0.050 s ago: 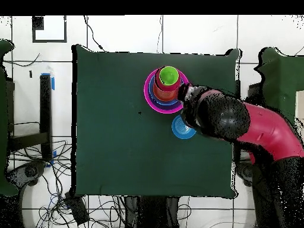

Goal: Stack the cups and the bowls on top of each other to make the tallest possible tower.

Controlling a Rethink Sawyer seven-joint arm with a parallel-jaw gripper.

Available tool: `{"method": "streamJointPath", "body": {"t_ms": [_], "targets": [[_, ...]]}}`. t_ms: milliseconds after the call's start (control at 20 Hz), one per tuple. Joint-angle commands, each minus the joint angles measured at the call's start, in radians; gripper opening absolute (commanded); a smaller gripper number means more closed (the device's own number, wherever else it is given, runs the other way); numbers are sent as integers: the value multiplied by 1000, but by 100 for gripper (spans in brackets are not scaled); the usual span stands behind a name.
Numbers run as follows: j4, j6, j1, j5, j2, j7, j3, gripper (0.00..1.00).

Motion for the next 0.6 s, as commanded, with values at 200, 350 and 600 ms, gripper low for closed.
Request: {"method": "streamJointPath", "body": {"t_ms": [200,350,600], "targets": [[109,70,-115,-77,37,-246,137,100],[104,75,-142,-95,54,-248,156,100],[83,54,-180,-140,117,-251,190,100]]}}
